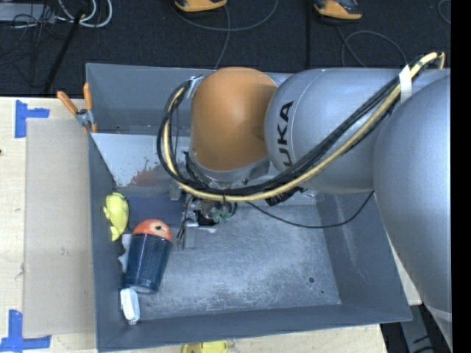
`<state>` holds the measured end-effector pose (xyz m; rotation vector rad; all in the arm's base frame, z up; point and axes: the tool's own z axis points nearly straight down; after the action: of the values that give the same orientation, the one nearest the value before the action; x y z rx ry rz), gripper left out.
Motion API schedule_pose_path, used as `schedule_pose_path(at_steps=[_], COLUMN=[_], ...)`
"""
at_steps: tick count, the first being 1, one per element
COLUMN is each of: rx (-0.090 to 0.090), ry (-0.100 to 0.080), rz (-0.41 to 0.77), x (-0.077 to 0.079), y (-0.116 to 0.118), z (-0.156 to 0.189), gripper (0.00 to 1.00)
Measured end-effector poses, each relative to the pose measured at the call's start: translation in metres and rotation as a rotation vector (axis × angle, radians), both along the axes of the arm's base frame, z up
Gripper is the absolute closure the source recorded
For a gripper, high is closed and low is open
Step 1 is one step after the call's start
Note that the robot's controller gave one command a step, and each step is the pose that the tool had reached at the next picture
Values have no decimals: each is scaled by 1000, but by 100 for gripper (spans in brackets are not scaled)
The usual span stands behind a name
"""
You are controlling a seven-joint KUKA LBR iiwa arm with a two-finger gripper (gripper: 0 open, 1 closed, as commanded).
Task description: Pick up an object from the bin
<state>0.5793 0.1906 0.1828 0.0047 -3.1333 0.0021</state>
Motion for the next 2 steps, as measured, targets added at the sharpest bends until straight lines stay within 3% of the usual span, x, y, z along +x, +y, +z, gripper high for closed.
schedule_pose_path(at_steps=[1,2], rx=[1,2], ry=[-8,-9], rz=[-4,133], x=[2,-3], y=[-1,11], z=[5,-45], gripper=[0,0])
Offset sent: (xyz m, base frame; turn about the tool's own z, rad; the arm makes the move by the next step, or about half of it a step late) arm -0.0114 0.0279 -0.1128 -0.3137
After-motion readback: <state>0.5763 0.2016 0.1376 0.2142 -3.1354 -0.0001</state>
